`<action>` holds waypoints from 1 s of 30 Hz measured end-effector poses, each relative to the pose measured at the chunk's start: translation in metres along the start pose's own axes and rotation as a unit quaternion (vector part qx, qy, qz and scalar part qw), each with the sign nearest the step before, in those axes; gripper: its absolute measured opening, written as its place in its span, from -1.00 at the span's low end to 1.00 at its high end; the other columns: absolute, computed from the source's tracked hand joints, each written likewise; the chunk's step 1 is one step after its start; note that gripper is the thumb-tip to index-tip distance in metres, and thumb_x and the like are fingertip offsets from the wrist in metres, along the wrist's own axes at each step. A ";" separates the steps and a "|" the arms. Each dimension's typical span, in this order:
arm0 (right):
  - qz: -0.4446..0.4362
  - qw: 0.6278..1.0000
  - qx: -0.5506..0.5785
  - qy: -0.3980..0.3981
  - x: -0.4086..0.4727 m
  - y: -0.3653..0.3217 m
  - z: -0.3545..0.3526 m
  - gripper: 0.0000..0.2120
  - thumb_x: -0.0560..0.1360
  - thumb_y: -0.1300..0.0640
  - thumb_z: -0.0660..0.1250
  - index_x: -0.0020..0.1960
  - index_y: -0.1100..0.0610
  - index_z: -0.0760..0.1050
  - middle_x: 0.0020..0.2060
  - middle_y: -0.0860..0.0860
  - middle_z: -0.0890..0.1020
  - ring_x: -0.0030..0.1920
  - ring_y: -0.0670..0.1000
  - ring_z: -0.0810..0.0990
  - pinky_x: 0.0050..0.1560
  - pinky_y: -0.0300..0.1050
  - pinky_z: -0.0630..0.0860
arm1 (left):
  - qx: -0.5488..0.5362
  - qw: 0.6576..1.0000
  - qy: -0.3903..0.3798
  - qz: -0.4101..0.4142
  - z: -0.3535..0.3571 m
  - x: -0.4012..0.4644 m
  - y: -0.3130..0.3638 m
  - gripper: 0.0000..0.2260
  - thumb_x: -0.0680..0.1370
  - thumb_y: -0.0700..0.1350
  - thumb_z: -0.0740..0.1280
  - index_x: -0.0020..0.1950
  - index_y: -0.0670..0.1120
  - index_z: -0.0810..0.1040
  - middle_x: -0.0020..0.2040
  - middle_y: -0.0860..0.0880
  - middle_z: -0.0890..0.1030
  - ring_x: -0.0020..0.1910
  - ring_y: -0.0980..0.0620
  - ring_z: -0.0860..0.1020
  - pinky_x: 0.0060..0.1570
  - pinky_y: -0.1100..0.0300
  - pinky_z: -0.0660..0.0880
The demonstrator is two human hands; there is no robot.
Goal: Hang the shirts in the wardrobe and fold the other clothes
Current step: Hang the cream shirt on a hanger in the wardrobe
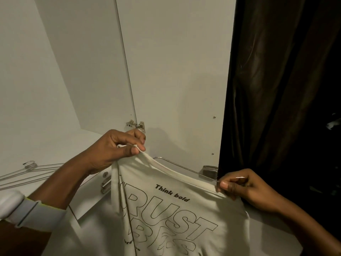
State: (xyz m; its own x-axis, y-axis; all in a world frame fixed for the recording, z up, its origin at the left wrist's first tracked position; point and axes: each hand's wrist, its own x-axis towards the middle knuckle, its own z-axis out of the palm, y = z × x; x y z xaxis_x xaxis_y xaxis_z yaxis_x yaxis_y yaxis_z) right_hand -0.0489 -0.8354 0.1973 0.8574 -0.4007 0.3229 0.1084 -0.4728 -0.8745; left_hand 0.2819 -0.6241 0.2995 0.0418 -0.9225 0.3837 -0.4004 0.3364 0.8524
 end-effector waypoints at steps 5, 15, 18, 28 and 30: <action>-0.010 0.998 -0.046 -0.033 0.005 -0.010 -0.002 -0.81 0.57 0.10 0.42 -0.19 -0.02 0.72 -0.25 0.25 0.64 -0.24 0.29 0.60 -0.18 0.09 0.56 | 0.017 1.000 -0.005 -0.006 0.004 0.006 -0.006 -0.72 0.40 0.22 0.58 -0.09 0.04 0.79 -0.02 -0.02 0.61 0.04 0.03 0.56 0.08 0.22 0.46; 0.038 0.992 -0.115 -0.047 0.007 -0.012 -0.004 -0.86 0.57 -0.04 0.43 -0.07 -0.05 0.75 -0.16 0.04 0.71 -0.18 -0.04 0.67 -0.11 0.01 0.63 | -0.002 0.999 -0.034 0.011 0.004 0.003 -0.008 -0.78 0.45 0.14 0.56 -0.07 0.01 0.79 -0.06 -0.10 0.68 0.01 -0.04 0.62 0.08 0.20 0.51; 0.044 0.958 -0.281 -0.041 0.013 -0.019 0.006 -0.76 0.55 -0.26 0.35 -0.03 -0.17 0.71 -0.13 -0.25 0.68 -0.07 -0.11 0.65 -0.03 -0.02 0.59 | 0.011 0.998 -0.059 -0.004 0.012 0.004 -0.009 -0.80 0.47 0.07 0.56 -0.06 -0.04 0.79 -0.04 -0.13 0.66 0.01 -0.05 0.61 0.07 0.20 0.50; 0.021 0.980 -0.183 -0.075 0.041 -0.028 0.017 -0.84 0.59 -0.08 0.42 -0.09 -0.08 0.74 -0.35 -0.04 0.64 -0.36 0.03 0.54 -0.29 0.02 0.48 | 0.177 0.977 -0.101 -0.065 0.035 0.019 -0.026 -0.88 0.54 -0.11 0.48 -0.06 0.10 0.78 -0.04 0.03 0.68 0.03 -0.03 0.65 0.06 0.11 0.54; 0.017 0.984 -0.165 -0.069 0.047 -0.026 0.017 -0.81 0.56 -0.14 0.40 -0.08 -0.09 0.73 -0.28 0.13 0.67 -0.29 0.27 0.56 -0.26 0.20 0.54 | 0.185 0.978 -0.079 -0.056 0.039 0.021 -0.035 -0.84 0.57 -0.14 0.47 -0.08 0.12 0.77 -0.03 0.05 0.70 0.03 -0.02 0.66 0.09 0.08 0.55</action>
State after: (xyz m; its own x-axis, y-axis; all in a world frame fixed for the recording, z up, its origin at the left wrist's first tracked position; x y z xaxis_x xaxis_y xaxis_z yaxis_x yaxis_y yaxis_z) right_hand -0.0031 -0.8288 0.2287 0.9205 -0.3210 0.2228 -0.0719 -0.6996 -0.7109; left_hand 0.2610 -0.6628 0.2640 -0.0263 -0.9771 0.2110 -0.7063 0.1675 0.6878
